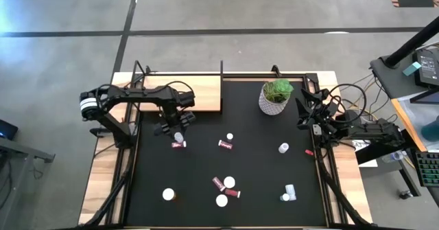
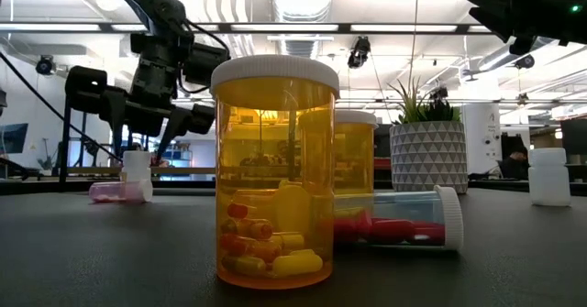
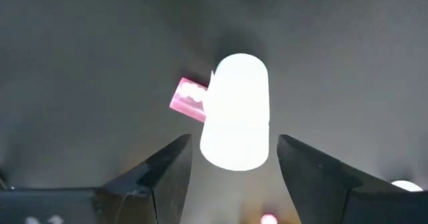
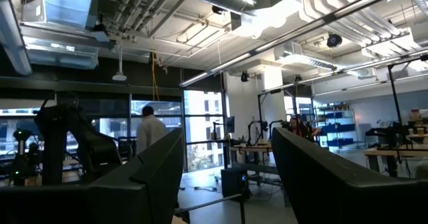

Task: Pick and place medicine bottles onto shelf by color
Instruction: Put the top white pill bottle on the shelf

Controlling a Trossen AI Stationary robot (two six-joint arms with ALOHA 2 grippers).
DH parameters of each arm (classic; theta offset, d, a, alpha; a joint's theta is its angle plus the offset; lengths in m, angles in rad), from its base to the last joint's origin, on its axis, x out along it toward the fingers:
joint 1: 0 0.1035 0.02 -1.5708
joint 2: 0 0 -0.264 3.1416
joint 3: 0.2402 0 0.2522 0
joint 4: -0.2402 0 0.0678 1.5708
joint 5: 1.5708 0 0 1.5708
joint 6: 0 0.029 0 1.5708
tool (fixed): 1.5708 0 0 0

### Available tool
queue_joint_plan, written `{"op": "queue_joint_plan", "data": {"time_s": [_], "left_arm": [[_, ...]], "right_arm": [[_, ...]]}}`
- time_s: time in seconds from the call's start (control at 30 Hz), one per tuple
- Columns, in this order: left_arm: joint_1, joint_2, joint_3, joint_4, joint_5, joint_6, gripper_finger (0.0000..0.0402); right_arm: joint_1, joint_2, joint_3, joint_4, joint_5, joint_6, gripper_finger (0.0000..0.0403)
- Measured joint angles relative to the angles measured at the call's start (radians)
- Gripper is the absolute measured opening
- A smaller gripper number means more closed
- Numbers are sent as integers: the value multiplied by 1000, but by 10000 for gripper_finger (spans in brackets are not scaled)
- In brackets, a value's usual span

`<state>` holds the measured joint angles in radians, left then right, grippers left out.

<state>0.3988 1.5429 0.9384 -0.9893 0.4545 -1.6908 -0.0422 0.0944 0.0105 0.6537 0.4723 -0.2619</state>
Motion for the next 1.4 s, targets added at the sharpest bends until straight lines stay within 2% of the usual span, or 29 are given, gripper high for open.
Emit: {"op": "queue_joint_plan", "data": {"time_s": [0.57,0.93,1.2,1.4], "left_arm": [[0,0,-14,21,-16,32,200],[0,0,-14,40,9,29,116],[20,-5,7,37,18,23,139],[44,-6,43,30,19,21,126]], "right_arm": [[0,0,0,0,0,0,215],[0,0,0,0,0,0,215],[0,0,0,0,0,0,215],[0,0,0,0,0,0,215]]}}
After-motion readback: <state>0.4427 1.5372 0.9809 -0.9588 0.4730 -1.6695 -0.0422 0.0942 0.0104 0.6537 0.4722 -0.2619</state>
